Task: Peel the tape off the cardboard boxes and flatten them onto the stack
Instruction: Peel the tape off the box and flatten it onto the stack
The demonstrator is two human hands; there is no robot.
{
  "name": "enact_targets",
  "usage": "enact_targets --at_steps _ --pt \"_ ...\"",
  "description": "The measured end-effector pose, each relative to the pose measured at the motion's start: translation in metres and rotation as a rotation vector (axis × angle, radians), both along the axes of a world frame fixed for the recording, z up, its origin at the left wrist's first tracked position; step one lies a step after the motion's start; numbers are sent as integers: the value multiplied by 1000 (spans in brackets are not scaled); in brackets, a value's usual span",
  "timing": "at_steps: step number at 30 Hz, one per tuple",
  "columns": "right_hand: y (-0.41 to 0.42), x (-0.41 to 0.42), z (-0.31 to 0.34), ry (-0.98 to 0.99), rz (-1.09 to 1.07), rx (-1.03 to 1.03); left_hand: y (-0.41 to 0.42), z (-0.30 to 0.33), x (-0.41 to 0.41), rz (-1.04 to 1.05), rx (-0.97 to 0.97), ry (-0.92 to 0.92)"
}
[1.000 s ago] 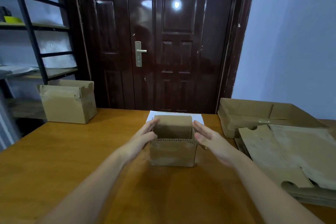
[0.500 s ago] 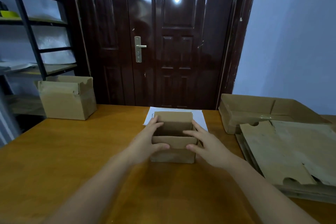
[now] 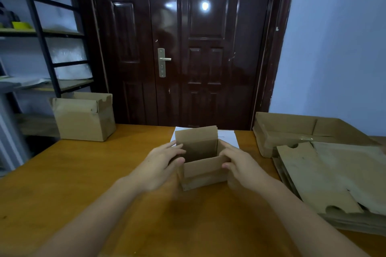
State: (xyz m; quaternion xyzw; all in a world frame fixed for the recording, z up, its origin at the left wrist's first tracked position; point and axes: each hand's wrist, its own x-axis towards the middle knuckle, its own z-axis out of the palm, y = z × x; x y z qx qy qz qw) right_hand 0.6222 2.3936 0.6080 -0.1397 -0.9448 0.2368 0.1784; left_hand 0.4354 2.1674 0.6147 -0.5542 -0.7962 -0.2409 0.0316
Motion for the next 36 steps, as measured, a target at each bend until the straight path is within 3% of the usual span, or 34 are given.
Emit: enact_targets --at_steps 3,7,9,13,17,21,27,31,36 --pt "-3 -1 12 4 72 -176 -9 24 -9 -53 -27 186" --pt "5 -4 13 -147 120 7 -9 47 -24 -106 -252 439" --pt "6 -5 14 -146 121 30 -6 49 -26 -113 -339 423" --pt "3 -5 20 -123 29 206 -4 39 -24 -96 -371 171" --pt "-4 1 15 -47 -78 313 -7 17 -15 -59 -271 10" --pt "-10 0 9 -21 -172 379 -5 2 2 31 -152 38" --pt "-45 -2 17 79 -185 36 11 -17 29 159 23 276" --pt "-66 -4 19 -214 -118 40 21 -23 44 243 98 424" --pt "-71 -7 19 -143 -191 -114 15 -32 54 170 212 329"
